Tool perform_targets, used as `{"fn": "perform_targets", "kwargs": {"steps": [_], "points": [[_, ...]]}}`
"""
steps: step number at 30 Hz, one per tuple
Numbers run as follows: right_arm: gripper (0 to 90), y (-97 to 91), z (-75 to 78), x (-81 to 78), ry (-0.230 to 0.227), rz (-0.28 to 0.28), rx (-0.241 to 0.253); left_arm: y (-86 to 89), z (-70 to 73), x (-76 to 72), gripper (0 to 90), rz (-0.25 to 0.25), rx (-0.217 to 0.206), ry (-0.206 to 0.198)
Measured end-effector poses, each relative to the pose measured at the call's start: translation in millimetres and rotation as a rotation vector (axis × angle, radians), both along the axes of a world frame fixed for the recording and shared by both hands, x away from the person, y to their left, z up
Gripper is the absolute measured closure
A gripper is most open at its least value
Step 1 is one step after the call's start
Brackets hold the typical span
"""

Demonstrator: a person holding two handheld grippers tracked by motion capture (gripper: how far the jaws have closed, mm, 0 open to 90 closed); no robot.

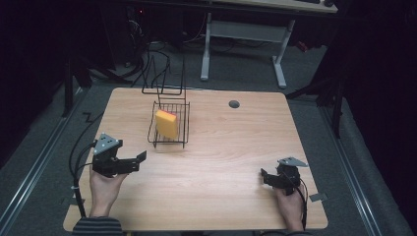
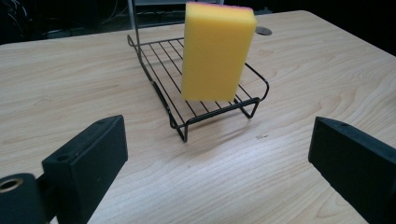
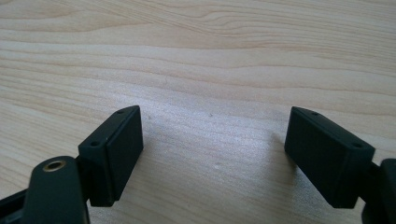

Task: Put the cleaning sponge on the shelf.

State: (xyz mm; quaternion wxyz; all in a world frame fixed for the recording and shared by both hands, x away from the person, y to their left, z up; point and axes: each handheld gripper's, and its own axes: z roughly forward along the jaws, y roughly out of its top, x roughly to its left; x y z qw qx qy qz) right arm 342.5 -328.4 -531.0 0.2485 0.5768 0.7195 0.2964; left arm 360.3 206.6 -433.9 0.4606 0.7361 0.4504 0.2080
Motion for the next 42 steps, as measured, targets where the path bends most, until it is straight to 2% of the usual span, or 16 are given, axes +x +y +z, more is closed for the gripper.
{"fn": "perform_targets", "kwargs": {"steps": [13, 21, 42], "points": [[19.4, 0.2, 0.1, -0.2, 0.002, 0.002, 0.002, 8.5, -25.4, -0.7, 6.8, 0.026, -0.007, 0.048], [19.5, 0.2, 0.1, -0.2, 0.001, 0.002, 0.002, 13.2, -37.0, -1.7, 9.1, 0.02, -0.02, 0.063], [19.5, 0.1, 0.2, -0.3, 0.001, 0.009, -0.002, 20.1, -64.2, 3.2, 12.1, 0.075, -0.008, 0.112]]}}
